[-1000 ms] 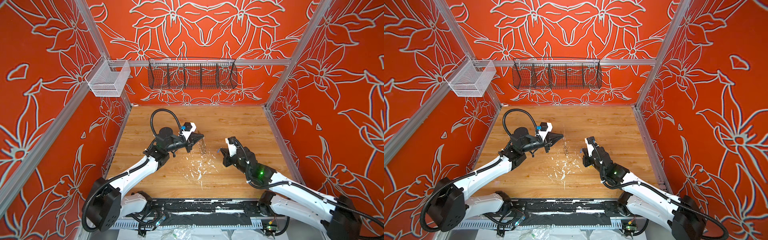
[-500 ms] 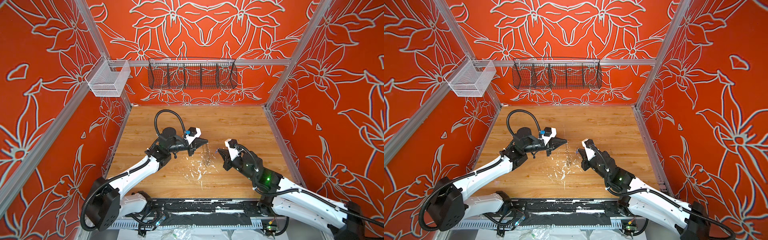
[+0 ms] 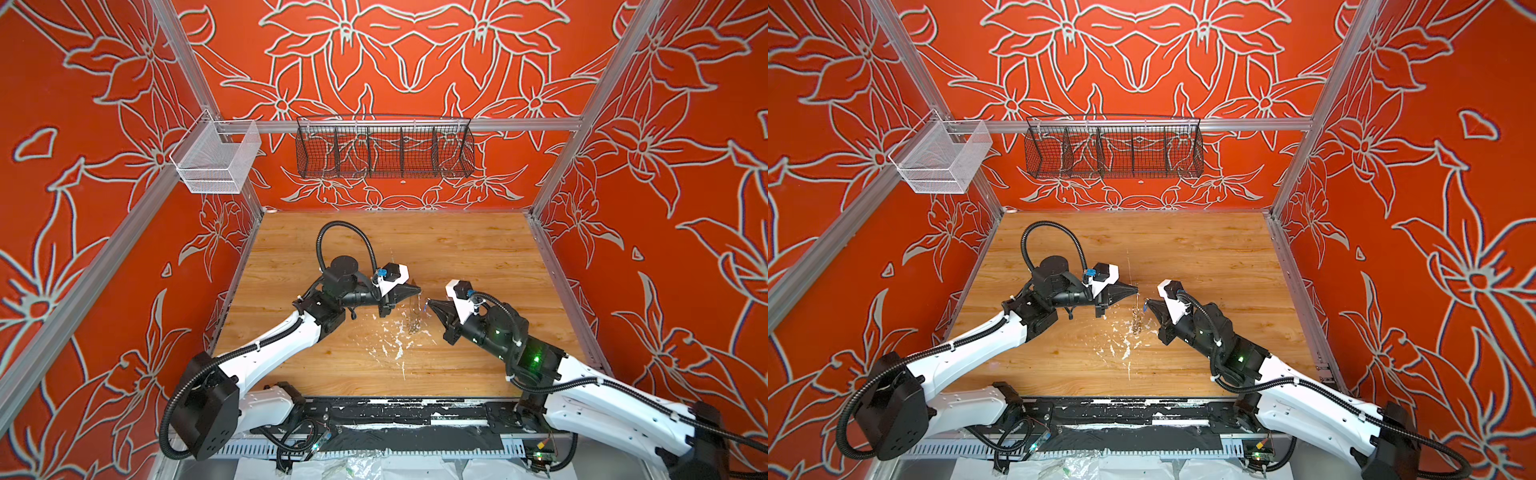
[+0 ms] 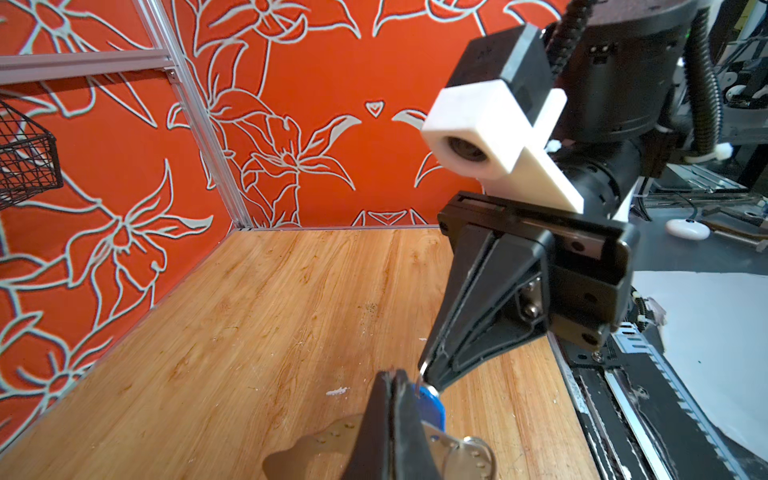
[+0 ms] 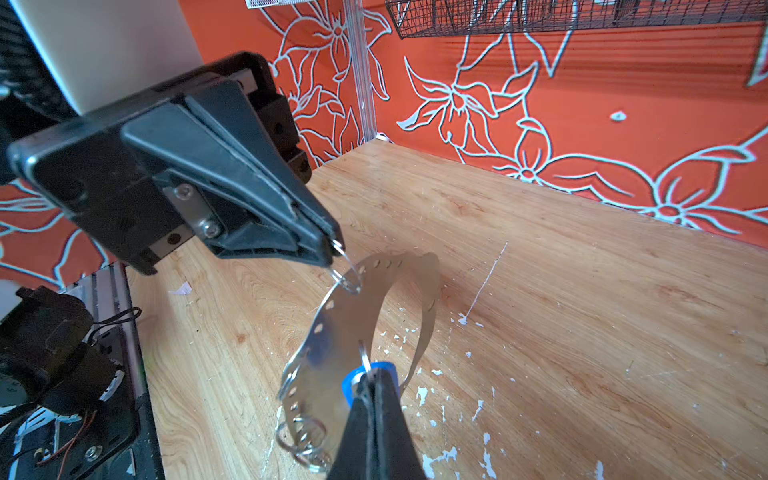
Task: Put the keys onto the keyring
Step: 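Carry the blue key tag up toward the plate held by the left gripper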
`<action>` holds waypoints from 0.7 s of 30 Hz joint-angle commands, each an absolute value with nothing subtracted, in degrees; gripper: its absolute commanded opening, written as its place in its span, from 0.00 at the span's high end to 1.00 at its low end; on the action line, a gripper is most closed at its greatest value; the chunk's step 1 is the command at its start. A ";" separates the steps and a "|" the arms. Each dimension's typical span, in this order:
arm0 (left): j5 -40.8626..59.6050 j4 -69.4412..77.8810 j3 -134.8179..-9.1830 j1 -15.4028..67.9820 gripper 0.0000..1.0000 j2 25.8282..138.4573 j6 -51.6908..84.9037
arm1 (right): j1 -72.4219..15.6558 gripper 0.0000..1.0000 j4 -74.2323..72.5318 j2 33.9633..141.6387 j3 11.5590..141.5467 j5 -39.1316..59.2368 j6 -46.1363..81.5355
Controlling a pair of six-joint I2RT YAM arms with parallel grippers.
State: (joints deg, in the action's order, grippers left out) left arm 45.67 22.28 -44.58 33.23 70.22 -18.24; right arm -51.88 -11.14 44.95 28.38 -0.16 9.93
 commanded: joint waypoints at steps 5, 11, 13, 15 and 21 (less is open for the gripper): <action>46.59 26.03 -43.60 33.93 1.00 69.71 -22.63 | -52.14 1.00 -16.74 45.34 28.24 1.82 15.72; 42.58 38.29 -36.65 34.47 1.00 68.91 -23.83 | -52.17 1.00 -17.78 45.53 27.73 3.14 18.01; 42.44 37.97 -36.63 34.61 1.00 68.82 -24.52 | -52.14 1.00 -18.26 45.79 27.47 3.20 18.39; 42.36 37.40 -36.88 34.80 1.00 68.92 -25.20 | -52.12 1.00 -18.36 46.04 27.55 3.47 18.70; 39.53 40.14 -35.22 35.49 1.00 68.74 -25.84 | -52.17 1.00 -20.64 47.08 26.08 4.00 19.85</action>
